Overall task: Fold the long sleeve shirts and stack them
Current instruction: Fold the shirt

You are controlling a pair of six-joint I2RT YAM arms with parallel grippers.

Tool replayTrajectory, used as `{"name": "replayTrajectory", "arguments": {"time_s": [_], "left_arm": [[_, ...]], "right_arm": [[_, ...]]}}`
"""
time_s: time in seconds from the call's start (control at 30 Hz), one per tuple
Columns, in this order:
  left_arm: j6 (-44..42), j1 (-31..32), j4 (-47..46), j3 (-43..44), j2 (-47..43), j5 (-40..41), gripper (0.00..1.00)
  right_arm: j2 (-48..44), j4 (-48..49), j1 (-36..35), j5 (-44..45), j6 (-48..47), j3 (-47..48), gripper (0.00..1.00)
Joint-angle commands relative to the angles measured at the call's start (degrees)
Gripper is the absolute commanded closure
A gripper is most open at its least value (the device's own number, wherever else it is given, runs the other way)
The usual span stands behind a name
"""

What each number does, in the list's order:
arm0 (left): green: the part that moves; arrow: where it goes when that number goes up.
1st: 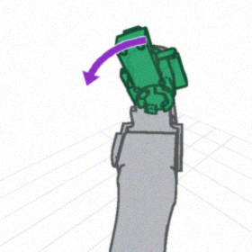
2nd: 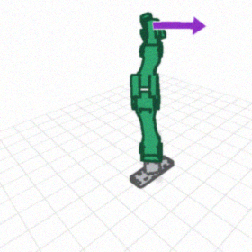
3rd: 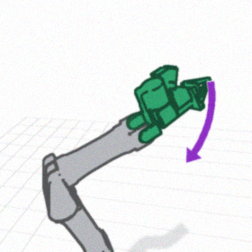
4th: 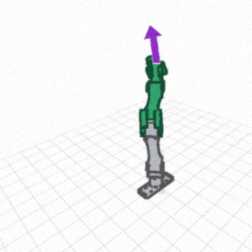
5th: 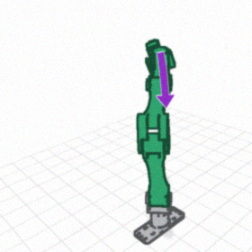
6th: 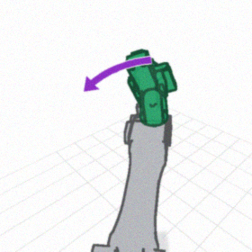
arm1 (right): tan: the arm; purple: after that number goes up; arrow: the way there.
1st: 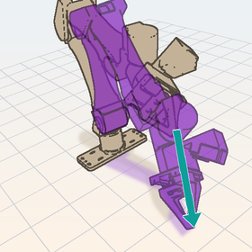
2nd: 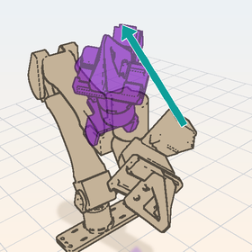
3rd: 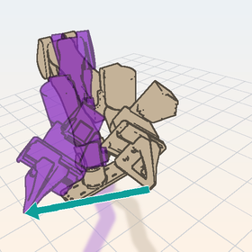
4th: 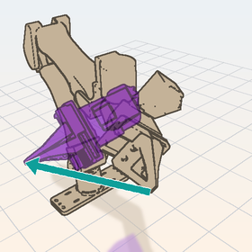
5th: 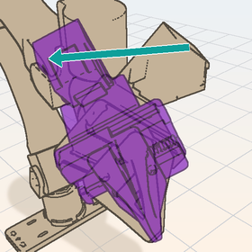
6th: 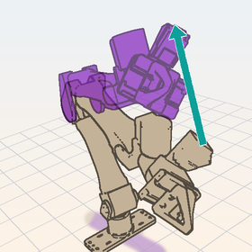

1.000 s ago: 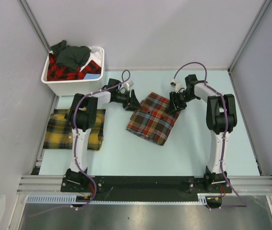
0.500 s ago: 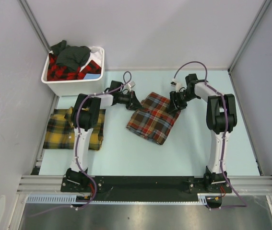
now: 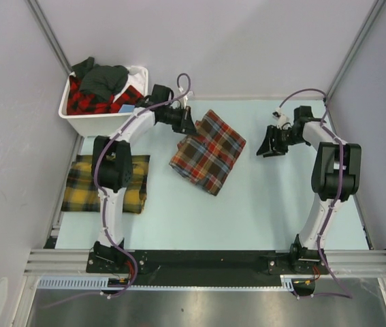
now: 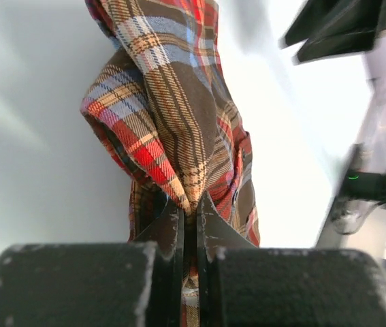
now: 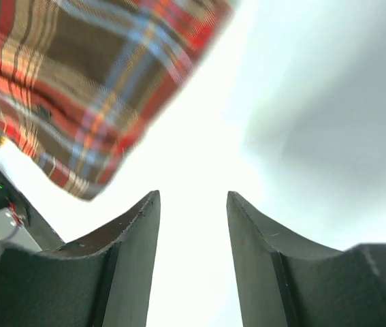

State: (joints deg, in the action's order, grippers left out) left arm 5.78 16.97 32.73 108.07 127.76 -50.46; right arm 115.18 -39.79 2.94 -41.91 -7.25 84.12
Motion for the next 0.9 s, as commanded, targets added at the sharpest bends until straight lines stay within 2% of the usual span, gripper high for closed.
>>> {"name": "replayTrajectory", "arguments": {"time_s": [0.0, 0.1, 0.23, 0.37, 0.43, 0.47, 0.5, 0.63, 0.67, 0.77, 0.87], "left_arm": [[-14.63, -0.01, 11.54, 10.73, -4.63, 8.7, 1.0], [-18.59, -0.18, 19.35, 23.99, -1.48, 12.57, 1.0], [-26.16, 1.04, 23.69, 34.02, -1.73, 20.47, 1.0], [-36.69, 5.78, 25.02, 31.86, -4.8, 35.99, 1.0], [-38.9, 10.26, 25.01, 28.18, -5.33, 40.94, 1.0], [-40.05, 11.93, 24.4, 26.59, -5.25, 46.01, 1.0], [-40.15, 15.16, 23.79, 24.92, -5.07, 48.15, 1.0], [-34.63, 23.35, 22.9, 18.95, -0.17, 54.14, 1.0], [-31.56, 24.85, 22.99, 17.28, 0.64, 53.63, 1.0], [-24.1, 29.69, 22.46, 11.91, 3.19, 50.99, 1.0], [-14.88, 31.63, 21.76, 11.46, 5.56, 43.45, 1.0]], "right_arm": [[-5.75, 3.32, 2.5, -3.7, 2.59, -2.2, 0.52], [-6.63, 2.97, 3.38, -4.93, 3.46, -2.81, 0.52], [-8.65, 5.32, 4.88, -7.39, 6.97, -5.36, 0.52], [-10.67, 9.28, 5.58, -12.03, 13.56, -10.45, 0.51], [-11.46, 12.18, 5.76, -13.72, 17.94, -14.23, 0.49], [-11.73, 13.58, 6.02, -14.94, 19.62, -15.72, 0.48], [-12.68, 16.91, 6.11, -15.56, 21.29, -19.22, 0.43], [-15.32, 28.16, 7.69, -18.82, 33.32, -29.32, 0.3], [-15.77, 30.1, 8.74, -19.17, 37.87, -31.01, 0.27], [-17.79, 34.07, 10.76, -19.79, 42.82, -36.82, 0.17], [-21.03, 35.39, 12.88, -19.53, 44.42, -41.29, 0.04]]}}
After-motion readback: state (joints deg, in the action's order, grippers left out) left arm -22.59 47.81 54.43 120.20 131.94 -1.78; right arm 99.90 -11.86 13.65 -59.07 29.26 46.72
